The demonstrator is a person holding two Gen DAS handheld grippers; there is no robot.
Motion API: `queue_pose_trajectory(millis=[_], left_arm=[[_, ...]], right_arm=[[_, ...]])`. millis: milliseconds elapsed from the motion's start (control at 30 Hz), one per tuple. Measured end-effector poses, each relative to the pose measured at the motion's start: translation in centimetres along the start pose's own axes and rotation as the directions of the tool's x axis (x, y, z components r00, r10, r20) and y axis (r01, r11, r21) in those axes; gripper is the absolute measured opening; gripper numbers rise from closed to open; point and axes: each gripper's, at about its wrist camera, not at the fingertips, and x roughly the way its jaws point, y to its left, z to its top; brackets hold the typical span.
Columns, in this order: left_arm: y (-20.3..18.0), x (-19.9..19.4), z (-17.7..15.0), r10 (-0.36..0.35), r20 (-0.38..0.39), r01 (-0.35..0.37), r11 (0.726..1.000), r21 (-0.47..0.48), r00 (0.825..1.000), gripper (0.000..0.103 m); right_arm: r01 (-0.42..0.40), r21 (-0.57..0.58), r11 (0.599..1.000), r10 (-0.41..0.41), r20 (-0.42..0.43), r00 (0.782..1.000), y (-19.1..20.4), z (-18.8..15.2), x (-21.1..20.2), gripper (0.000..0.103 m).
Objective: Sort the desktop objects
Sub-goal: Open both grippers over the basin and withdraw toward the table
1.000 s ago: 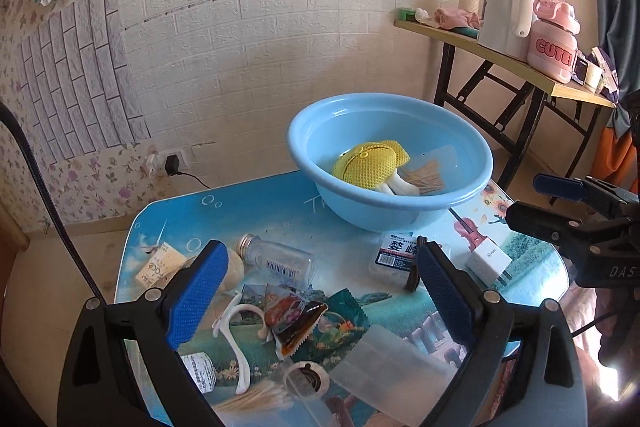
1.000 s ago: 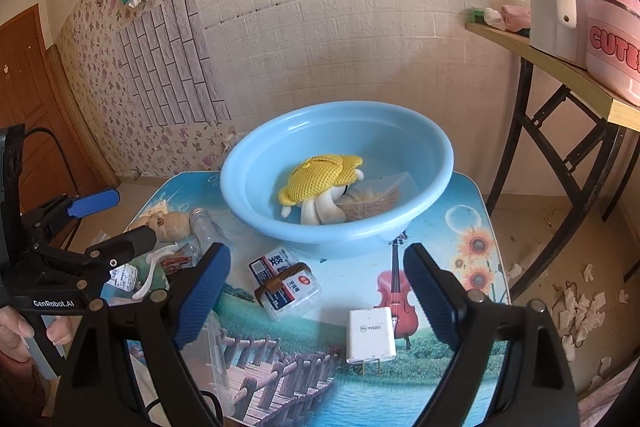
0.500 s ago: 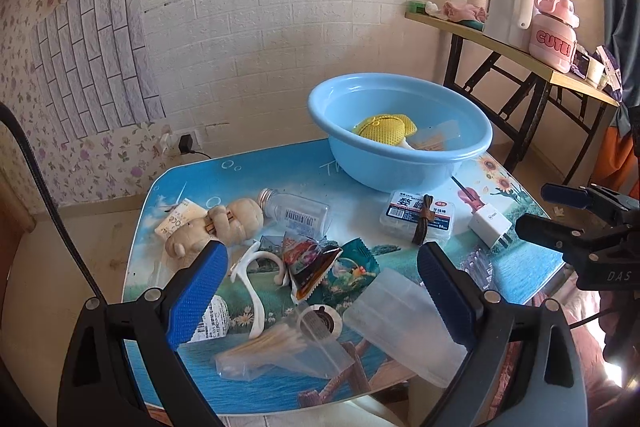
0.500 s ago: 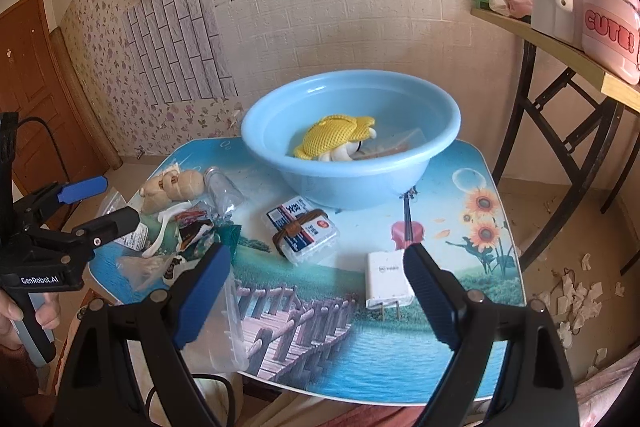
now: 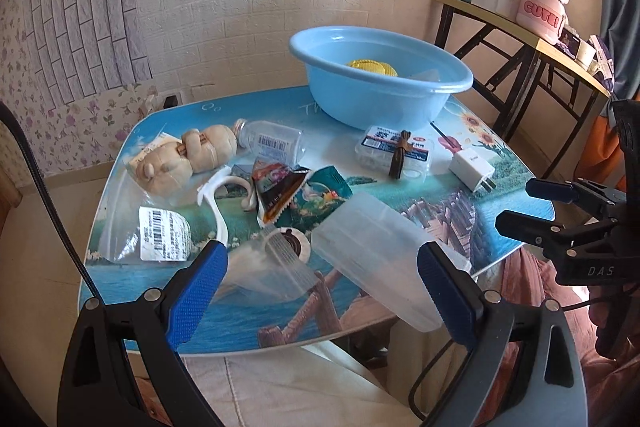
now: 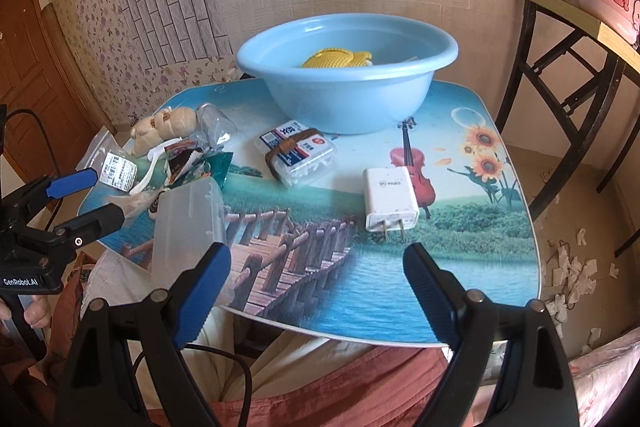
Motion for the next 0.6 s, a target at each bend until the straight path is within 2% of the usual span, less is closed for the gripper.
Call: queue_pose_trajectory(millis=[200,600], left_arm=[[-1.3,0.3,-0.9,-0.029,-0.024,0.030,0.999,0.022,0.999,0.096],[-1.3,0.5,-1.2,-0.046,-0.036,0.047,0.999,0.023,0.998,0.096]], right_arm=[[-0.009,-0.026,1.000,0.008,-0.043,0.999,0.5,-0.9,0.9,0.089],[-0.094,-0.056,0.994,0.088,-0.103,0.991,2.1,-1.3,2.2,0.089]])
